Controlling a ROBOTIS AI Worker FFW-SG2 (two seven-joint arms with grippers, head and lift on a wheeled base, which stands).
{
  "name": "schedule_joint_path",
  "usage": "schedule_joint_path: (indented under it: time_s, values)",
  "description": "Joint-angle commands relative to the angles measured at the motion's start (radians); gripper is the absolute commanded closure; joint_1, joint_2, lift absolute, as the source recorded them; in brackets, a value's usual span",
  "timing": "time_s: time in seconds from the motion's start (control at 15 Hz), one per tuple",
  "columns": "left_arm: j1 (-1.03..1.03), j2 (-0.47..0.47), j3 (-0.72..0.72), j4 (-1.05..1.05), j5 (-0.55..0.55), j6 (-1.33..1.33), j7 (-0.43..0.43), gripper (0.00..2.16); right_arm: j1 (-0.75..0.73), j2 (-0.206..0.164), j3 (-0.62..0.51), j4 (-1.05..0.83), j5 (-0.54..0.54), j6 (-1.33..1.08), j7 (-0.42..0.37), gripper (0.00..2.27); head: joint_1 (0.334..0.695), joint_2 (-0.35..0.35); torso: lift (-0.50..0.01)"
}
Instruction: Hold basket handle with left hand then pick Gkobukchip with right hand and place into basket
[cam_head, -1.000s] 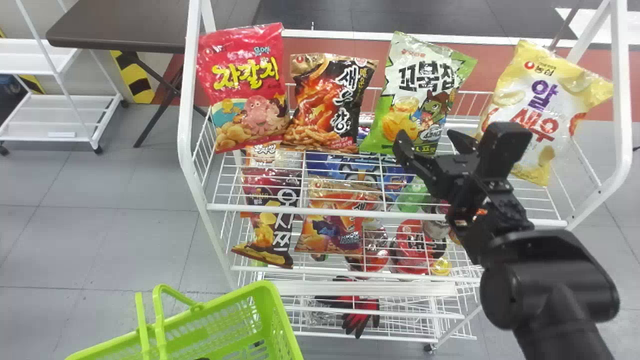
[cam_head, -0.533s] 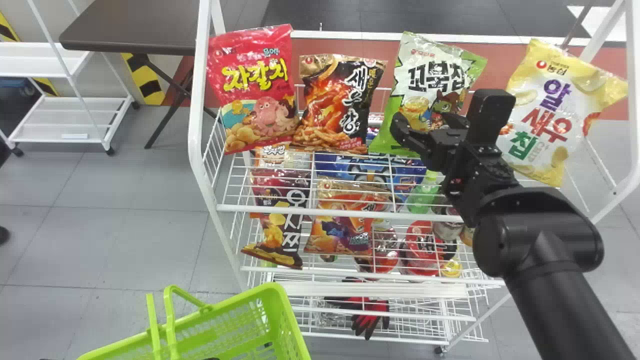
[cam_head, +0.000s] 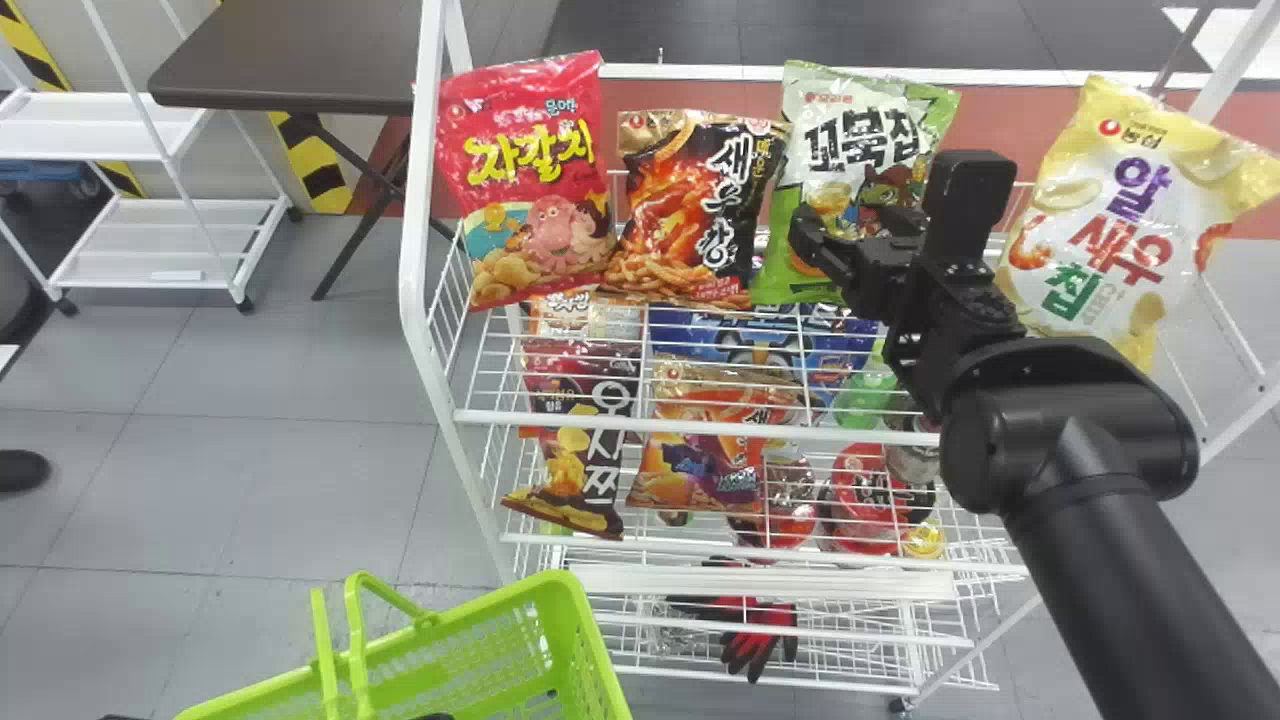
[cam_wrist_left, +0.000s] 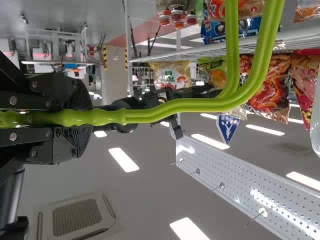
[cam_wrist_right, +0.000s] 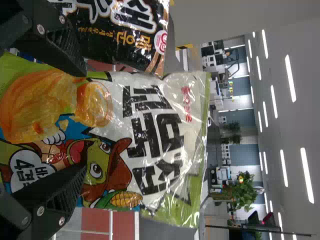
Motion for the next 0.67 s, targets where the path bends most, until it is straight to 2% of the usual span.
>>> schedule_joint_path:
  time_s: [0.0, 0.27, 0.6]
  values:
    - [-0.001, 0.002, 0.000, 0.002, 0.001, 0.000, 0.000, 2.15, -0.007, 0.003, -0.003, -0.001, 0.004, 0.060, -0.024, 1.53, 0.695, 0.028, 0.000]
    - [-0.003, 0.002, 0.000, 0.002, -0.001, 0.000, 0.002, 2.15, -0.017, 0.003, -0.011, -0.001, 0.016, 0.124, -0.031, 2.19, 0.695, 0.016, 0.000]
    - [-0.004, 0.003, 0.000, 0.002, 0.001, 0.018, 0.002, 2.15, 0.032, 0.001, -0.026, -0.079, 0.032, 0.146, -0.050, 2.25, 0.695, 0.006, 0.000]
